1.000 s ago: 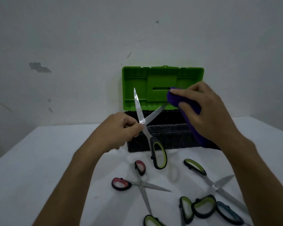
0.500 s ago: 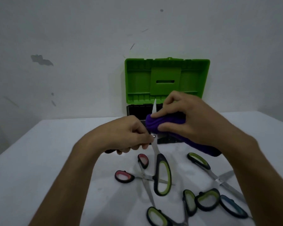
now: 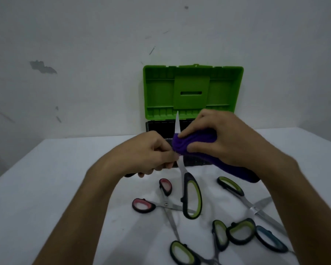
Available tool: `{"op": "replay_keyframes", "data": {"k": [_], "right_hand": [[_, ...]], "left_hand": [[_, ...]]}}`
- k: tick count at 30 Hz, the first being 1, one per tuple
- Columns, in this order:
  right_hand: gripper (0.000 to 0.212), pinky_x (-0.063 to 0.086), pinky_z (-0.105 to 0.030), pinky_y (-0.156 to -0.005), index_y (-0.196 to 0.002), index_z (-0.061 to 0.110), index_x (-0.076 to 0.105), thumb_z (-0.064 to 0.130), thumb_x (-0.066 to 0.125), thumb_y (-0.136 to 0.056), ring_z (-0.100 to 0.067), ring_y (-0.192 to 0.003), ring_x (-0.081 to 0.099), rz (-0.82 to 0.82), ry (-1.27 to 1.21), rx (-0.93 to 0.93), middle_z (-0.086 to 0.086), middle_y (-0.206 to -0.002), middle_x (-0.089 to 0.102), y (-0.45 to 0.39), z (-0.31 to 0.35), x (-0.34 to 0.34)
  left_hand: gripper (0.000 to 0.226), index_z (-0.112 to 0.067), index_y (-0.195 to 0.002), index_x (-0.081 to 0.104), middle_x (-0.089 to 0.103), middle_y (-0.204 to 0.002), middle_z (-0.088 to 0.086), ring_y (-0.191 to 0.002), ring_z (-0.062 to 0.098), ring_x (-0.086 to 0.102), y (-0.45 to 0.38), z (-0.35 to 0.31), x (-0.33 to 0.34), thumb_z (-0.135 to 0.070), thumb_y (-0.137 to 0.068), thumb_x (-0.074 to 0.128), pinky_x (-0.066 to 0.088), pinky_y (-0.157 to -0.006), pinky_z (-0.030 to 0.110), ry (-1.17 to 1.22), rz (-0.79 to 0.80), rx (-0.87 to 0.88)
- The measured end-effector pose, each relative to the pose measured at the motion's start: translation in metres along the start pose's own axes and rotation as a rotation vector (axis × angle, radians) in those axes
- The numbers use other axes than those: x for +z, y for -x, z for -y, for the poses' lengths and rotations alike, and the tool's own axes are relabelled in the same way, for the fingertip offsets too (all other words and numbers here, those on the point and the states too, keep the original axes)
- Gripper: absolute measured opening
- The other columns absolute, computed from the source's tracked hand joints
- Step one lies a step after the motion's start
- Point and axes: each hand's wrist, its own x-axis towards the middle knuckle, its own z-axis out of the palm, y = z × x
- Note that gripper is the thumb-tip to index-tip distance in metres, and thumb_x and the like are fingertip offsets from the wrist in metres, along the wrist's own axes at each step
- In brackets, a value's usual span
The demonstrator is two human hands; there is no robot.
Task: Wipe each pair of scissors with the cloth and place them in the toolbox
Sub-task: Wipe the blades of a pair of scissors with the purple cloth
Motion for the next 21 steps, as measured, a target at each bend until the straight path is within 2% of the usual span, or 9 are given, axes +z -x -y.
{"op": "replay_keyframes", "data": {"k": [3,4,5,9,11,15,16,19,21], "right_hand": [[0.033,0.042,-0.021,-0.07,-0.117,0.039,0.066,0.039,0.068,-0.085,-0.006,-0.088,0.048,-0.294,0.198,0.066,0.013,-0.1,0.05,-0.003,-0.002,-0.001],[0.033,0.042,-0.02,-0.07,-0.118,0.038,0.066,0.04,0.067,-0.085,-0.006,-0.088,0.048,-0.328,0.192,0.066,0.012,-0.1,0.05,-0.002,-0.003,-0.005],[0.033,0.043,-0.021,-0.072,-0.117,0.04,0.066,0.041,0.066,-0.084,-0.006,-0.088,0.049,-0.293,0.13,0.038,0.014,-0.1,0.051,-0.001,-0.003,-0.009],[0.028,0.048,-0.025,-0.075,-0.107,0.049,0.068,0.049,0.067,-0.079,-0.003,-0.09,0.055,0.078,-0.121,-0.061,0.019,-0.097,0.054,0.005,0.004,-0.017],[0.028,0.047,-0.026,-0.076,-0.108,0.05,0.068,0.047,0.066,-0.081,-0.003,-0.089,0.053,0.03,-0.08,-0.029,0.019,-0.096,0.053,0.004,0.002,-0.01],[0.03,0.047,-0.028,-0.077,-0.115,0.044,0.066,0.042,0.065,-0.085,-0.006,-0.088,0.049,-0.24,0.111,0.047,0.013,-0.099,0.051,0.0,-0.002,-0.013],[0.03,0.045,-0.025,-0.076,-0.114,0.044,0.067,0.043,0.065,-0.084,-0.005,-0.088,0.05,-0.203,0.066,0.019,0.014,-0.098,0.052,0.002,-0.002,-0.018],[0.026,0.043,-0.019,-0.074,-0.105,0.052,0.068,0.047,0.066,-0.08,0.0,-0.092,0.052,0.142,-0.072,-0.037,0.024,-0.098,0.052,0.009,0.003,-0.025],[0.024,0.041,-0.019,-0.074,-0.102,0.056,0.067,0.046,0.066,-0.08,0.002,-0.092,0.051,0.213,-0.053,-0.042,0.026,-0.097,0.05,0.009,0.004,-0.02]], "left_hand": [[0.037,-0.015,-0.065,0.067,0.046,-0.043,-0.01,-0.035,0.006,0.036,0.005,-0.003,-0.004,-0.034,-0.095,0.06,0.034,-0.039,0.02,0.018,0.031,0.009],[0.037,-0.015,-0.065,0.067,0.046,-0.043,-0.01,-0.035,0.007,0.035,0.007,-0.004,-0.004,-0.034,-0.095,0.06,0.033,-0.039,0.02,0.022,0.041,0.011],[0.036,-0.014,-0.065,0.067,0.045,-0.043,-0.01,-0.035,0.007,0.035,0.008,-0.005,-0.005,-0.033,-0.095,0.06,0.033,-0.039,0.02,0.022,0.045,0.014],[0.034,-0.012,-0.067,0.068,0.045,-0.044,-0.009,-0.035,0.007,0.035,0.011,-0.008,-0.006,-0.03,-0.095,0.06,0.033,-0.038,0.02,0.018,0.073,0.019],[0.034,-0.012,-0.068,0.068,0.045,-0.044,-0.01,-0.034,0.007,0.035,0.012,-0.009,-0.006,-0.031,-0.095,0.06,0.033,-0.038,0.02,0.0,0.091,0.024],[0.035,-0.013,-0.068,0.069,0.045,-0.046,-0.009,-0.036,0.007,0.036,0.011,-0.008,-0.004,-0.033,-0.095,0.06,0.034,-0.039,0.021,0.02,0.089,0.025],[0.035,-0.013,-0.068,0.069,0.046,-0.045,-0.009,-0.036,0.007,0.036,0.01,-0.007,-0.004,-0.033,-0.095,0.06,0.034,-0.04,0.021,0.026,0.077,0.021],[0.035,-0.013,-0.067,0.069,0.045,-0.043,-0.01,-0.036,0.007,0.036,0.01,-0.005,-0.007,-0.032,-0.095,0.059,0.034,-0.041,0.022,0.044,0.056,0.009],[0.035,-0.013,-0.068,0.069,0.045,-0.043,-0.01,-0.036,0.007,0.036,0.012,-0.004,-0.01,-0.032,-0.095,0.059,0.034,-0.041,0.022,0.051,0.054,0.02]]}}
